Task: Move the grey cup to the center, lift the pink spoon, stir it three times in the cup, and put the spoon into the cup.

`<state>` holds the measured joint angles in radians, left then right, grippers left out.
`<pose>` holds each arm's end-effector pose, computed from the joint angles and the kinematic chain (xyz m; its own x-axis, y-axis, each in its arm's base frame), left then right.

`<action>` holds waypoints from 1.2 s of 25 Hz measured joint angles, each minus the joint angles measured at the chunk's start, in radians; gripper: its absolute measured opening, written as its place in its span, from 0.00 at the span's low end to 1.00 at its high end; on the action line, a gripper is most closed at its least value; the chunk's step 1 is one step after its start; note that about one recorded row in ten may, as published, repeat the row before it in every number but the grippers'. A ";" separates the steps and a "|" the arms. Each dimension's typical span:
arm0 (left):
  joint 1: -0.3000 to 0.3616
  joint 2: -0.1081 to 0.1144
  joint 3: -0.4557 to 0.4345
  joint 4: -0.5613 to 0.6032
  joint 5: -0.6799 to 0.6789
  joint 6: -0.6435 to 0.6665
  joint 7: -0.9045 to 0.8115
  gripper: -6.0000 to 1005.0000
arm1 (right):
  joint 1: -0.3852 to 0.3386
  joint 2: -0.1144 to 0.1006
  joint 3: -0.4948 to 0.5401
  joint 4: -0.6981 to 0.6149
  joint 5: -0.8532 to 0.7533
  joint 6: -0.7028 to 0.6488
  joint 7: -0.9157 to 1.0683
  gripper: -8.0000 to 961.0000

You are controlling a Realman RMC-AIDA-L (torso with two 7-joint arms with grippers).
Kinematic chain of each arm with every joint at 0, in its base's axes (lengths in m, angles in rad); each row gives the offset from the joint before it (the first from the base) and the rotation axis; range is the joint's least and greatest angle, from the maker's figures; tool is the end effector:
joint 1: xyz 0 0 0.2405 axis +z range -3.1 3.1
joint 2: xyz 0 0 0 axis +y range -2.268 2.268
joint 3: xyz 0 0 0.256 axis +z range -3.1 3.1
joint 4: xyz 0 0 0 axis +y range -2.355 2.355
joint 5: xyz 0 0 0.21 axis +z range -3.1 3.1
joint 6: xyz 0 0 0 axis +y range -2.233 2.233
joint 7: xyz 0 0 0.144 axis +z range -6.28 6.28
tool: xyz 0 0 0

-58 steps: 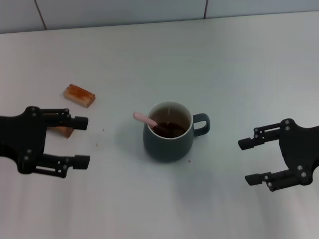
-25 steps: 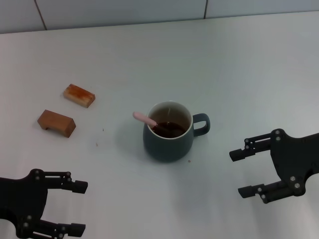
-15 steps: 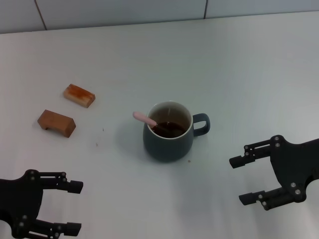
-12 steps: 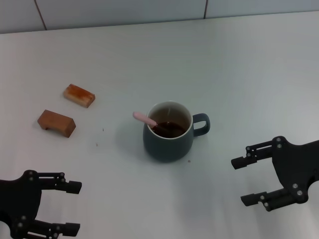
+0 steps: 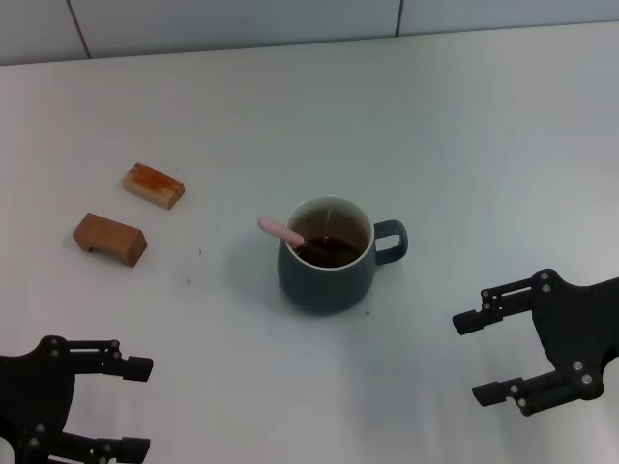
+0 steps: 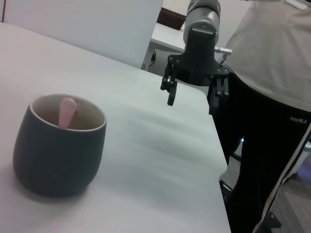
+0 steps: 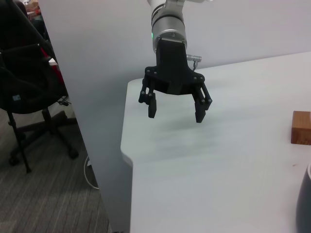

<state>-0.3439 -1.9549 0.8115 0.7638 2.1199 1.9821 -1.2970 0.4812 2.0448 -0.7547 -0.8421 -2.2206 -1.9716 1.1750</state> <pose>-0.3061 0.2348 0.0453 0.8871 0.3386 0.3138 0.3082 -0.9404 0.1435 0.2637 0.2718 0.0250 0.9480 -0.0856 -0.3065 -0.0588 -0.9937 0.0955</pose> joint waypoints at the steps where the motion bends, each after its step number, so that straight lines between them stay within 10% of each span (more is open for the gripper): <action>1: 0.000 0.000 0.000 0.000 0.000 0.000 0.000 0.84 | 0.000 0.000 0.000 0.000 -0.001 0.000 0.000 0.72; 30: 0.000 0.001 0.000 -0.007 0.000 -0.004 -0.010 0.84 | 0.002 0.006 -0.001 0.000 -0.003 0.006 0.000 0.72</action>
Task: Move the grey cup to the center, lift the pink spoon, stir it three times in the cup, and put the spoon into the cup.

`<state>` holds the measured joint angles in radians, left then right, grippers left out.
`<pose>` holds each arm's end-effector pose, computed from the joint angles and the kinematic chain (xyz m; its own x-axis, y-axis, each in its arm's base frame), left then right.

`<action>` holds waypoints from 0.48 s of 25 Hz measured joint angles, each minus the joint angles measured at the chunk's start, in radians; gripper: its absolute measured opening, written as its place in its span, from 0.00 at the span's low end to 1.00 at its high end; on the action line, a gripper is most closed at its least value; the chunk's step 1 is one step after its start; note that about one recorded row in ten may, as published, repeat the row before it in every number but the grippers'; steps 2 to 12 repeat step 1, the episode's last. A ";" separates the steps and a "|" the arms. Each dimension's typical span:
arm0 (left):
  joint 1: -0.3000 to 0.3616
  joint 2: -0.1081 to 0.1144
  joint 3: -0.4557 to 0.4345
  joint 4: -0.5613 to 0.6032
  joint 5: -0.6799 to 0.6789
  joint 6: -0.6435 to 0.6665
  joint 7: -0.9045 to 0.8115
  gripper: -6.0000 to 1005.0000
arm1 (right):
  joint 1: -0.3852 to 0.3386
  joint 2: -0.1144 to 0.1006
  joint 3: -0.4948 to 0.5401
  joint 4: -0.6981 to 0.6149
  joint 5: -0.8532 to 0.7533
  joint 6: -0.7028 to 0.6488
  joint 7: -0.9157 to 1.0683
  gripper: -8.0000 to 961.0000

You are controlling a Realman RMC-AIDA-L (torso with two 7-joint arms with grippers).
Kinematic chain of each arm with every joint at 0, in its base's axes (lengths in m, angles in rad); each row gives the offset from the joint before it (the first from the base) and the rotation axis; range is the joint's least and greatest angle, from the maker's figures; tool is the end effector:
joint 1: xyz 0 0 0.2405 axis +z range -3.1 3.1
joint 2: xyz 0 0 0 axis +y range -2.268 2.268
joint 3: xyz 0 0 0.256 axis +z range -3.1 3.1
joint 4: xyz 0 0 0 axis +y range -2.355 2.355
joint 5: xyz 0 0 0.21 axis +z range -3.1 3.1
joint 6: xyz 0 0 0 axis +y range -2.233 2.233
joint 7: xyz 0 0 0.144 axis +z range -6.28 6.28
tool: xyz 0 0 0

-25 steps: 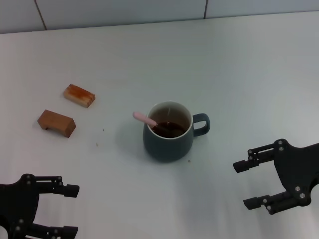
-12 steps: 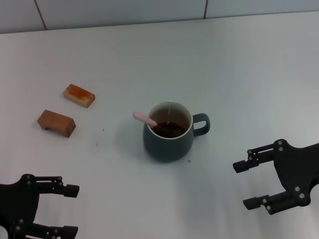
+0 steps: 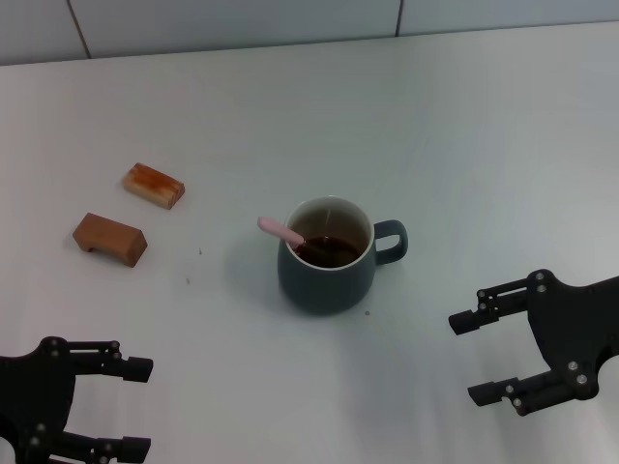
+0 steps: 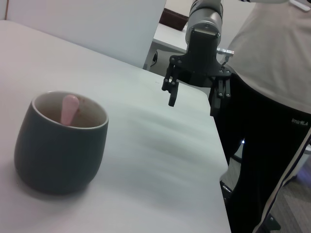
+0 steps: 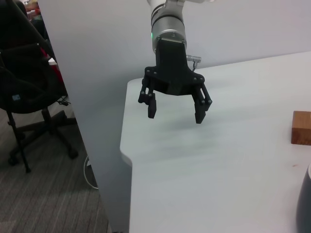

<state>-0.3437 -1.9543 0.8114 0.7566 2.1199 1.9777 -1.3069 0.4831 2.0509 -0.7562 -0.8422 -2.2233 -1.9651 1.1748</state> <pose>-0.3069 0.2346 0.0445 0.8815 0.3533 0.3132 0.3226 -0.9351 0.1468 0.2626 0.2723 0.0224 0.9482 -0.0848 -0.3060 -0.0581 -0.9938 0.0952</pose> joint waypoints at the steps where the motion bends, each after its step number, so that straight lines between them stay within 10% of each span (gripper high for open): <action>1: 0.000 0.000 0.000 0.000 0.000 0.000 0.000 0.84 | 0.000 0.000 0.000 0.000 0.000 0.000 0.000 0.72; 12: 0.000 0.000 0.000 0.000 0.000 0.000 0.000 0.84 | 0.000 0.000 0.000 0.000 0.000 0.000 0.000 0.72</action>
